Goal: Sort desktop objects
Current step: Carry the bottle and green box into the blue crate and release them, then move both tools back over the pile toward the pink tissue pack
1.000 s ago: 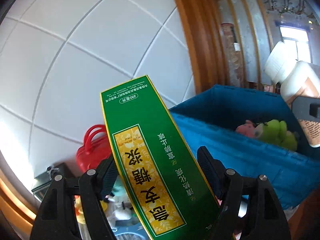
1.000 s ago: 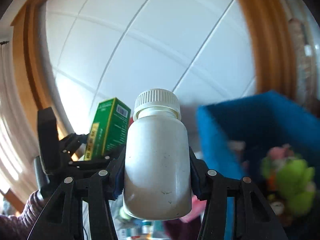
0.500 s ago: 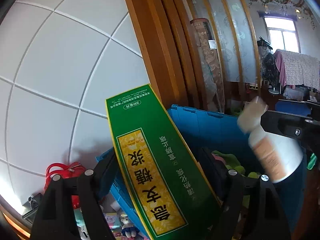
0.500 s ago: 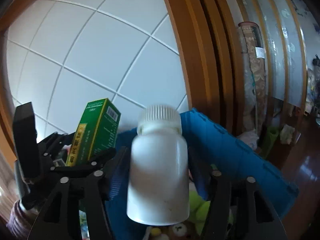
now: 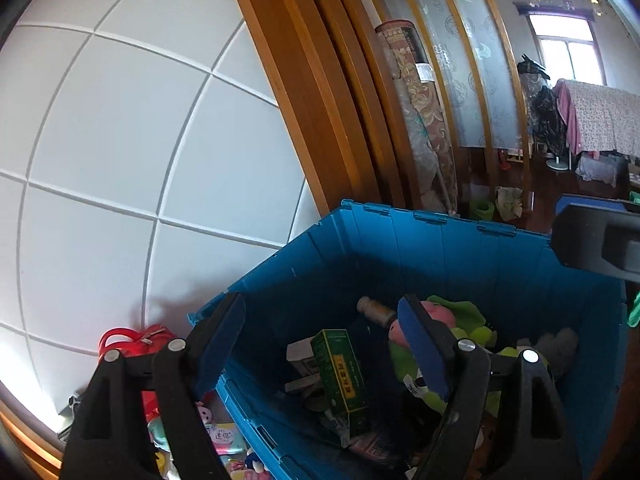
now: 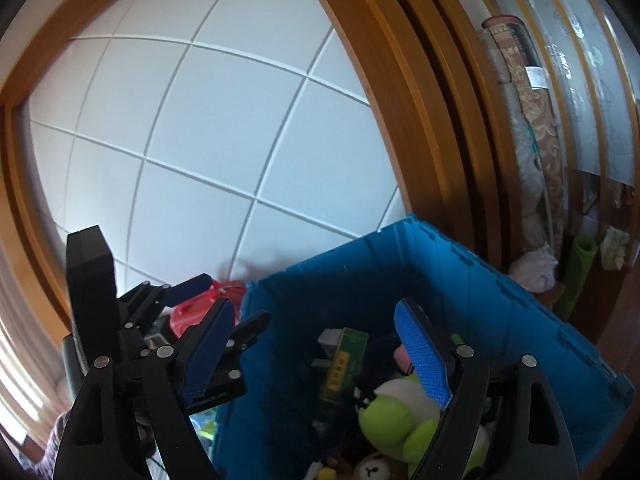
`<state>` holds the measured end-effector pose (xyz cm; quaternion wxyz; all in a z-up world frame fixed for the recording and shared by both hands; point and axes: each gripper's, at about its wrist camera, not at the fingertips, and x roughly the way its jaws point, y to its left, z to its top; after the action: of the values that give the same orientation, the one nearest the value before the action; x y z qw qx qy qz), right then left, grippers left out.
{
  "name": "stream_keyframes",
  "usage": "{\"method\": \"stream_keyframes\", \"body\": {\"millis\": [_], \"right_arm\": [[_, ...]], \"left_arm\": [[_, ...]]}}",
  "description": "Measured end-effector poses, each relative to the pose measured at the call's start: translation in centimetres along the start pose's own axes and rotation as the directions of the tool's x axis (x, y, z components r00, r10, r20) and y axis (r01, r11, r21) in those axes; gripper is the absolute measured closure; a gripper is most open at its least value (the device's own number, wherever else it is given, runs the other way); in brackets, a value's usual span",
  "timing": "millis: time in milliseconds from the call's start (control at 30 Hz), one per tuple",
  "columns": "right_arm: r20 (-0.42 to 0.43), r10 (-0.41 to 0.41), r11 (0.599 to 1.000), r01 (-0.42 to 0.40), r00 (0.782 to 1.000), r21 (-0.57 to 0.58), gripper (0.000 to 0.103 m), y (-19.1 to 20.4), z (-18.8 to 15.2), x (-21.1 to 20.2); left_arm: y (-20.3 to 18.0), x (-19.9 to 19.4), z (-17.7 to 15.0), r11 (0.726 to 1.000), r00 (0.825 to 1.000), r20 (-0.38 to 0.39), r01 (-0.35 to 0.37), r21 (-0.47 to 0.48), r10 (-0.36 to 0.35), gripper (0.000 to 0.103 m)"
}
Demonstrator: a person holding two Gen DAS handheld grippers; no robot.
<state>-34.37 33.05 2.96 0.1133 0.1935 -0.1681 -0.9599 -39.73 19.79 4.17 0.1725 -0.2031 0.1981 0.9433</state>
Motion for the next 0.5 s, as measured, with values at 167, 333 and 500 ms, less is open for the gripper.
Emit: {"method": "stream_keyframes", "body": {"millis": [167,333,500], "right_arm": [[0.034,0.021,1.000,-0.021,0.999,-0.008,0.019,0.1,-0.9,-2.0],[0.071,0.018,1.000,-0.019,0.997,0.015,0.014,0.1,-2.5,-3.8],[0.060,0.022,0.999,-0.024,0.998,0.030,0.014,1.5,-3.7,-4.9]], "left_arm": [[-0.1,-1.9,-1.2,0.996,0.997,0.034,-0.074,-0.042,0.076,0.024],[1.5,-4.9,-3.7,0.985,0.989,0.051,-0.134,-0.112,0.140,0.024],[4.3,-8.2,-6.2,0.963,0.974,0.058,-0.208,-0.174,0.221,0.024]]}}
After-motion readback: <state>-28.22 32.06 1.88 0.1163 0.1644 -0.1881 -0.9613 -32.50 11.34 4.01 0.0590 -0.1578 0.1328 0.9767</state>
